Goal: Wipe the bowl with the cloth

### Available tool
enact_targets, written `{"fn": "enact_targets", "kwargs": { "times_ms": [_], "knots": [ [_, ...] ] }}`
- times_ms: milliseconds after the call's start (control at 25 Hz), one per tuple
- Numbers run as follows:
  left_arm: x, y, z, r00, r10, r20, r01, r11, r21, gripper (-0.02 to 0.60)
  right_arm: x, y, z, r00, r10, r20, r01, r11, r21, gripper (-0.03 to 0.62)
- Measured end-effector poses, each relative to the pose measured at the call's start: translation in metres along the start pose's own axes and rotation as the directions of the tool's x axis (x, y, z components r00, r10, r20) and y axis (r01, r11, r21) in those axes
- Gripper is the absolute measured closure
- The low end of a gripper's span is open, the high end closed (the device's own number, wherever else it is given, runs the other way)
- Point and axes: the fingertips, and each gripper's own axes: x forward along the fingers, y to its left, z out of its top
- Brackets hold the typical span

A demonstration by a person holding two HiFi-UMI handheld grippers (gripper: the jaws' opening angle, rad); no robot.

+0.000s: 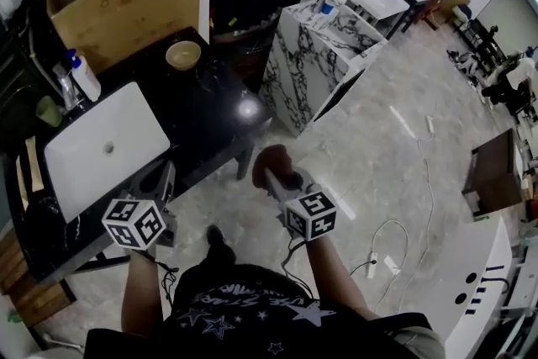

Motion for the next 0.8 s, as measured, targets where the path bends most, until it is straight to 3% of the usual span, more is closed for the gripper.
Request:
{"fn": "enact_targets", "kwargs": {
  "times_ms": [200, 440, 800],
  "knots": [
    [0.047, 0.031, 0.032, 0.999, -0.037, 0.005, 0.037, 0.999, -0.022, 0.575, 0.046, -0.023, 0.044, 0.998, -0.043, 0.042, 0.044, 0.999, -0.018, 0.545],
    [0.074, 0.065, 0.053, 0.999, -0.037, -0.001, 0.037, 0.998, -0.05, 0.574, 0.087, -0.029, 0.066, 0.998, -0.05, 0.043, 0.051, 0.998, -0.036, 0.545],
    [0.109, 0.094, 0.069, 0.999, 0.033, -0.016, -0.035, 0.996, -0.078, 0.572, 0.136, -0.051, 0.087, 1.0, 0.004, 0.029, -0.003, 0.999, -0.054, 0.545]
  ]
}}
